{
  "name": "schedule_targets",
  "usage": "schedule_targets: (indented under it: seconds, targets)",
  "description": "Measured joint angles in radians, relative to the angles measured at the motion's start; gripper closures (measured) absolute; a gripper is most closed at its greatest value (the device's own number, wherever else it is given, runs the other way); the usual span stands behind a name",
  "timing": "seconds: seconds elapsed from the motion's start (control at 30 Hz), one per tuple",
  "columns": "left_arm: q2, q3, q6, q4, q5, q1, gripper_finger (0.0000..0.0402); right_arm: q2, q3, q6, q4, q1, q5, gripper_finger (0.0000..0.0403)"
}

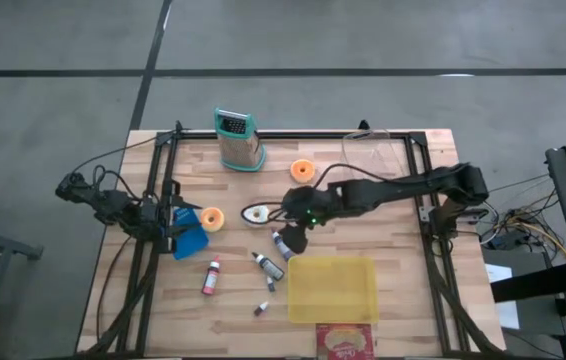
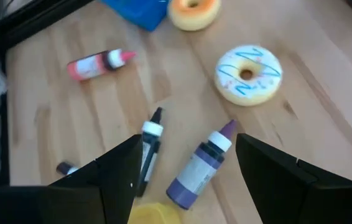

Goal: Pick & Place Food Item
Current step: Put the violet food coloring bottle into the transparent bin

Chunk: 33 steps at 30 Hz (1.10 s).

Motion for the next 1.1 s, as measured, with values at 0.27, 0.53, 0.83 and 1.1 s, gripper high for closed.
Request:
schedule_targets:
  seconds: [0.27, 0.53, 0.83, 1.1]
  targets:
    - [0.0, 0.0, 0.0, 0.001, 0.0, 0.0, 0.0213, 0.033, 0.0, 0.174, -0.003, 0.003, 0.029, 0.0163]
    - [0.0, 0.0, 0.0, 0.001, 0.0, 0.0, 0.0213, 0.039, -0.002, 0.248, -0.028, 0.011, 0.112, 0.0165]
    - [0.0, 0.0, 0.0, 0.001, 0.0, 0.0, 0.0213, 0.111, -0.002, 0.198, -0.038, 0.01, 0.107, 0.0165]
    - [0.0, 0.0, 0.0, 0.001, 0.0, 0.0, 0.0213, 0.216, 0.009, 0.154, -0.048, -0.014, 0.102, 0.0165]
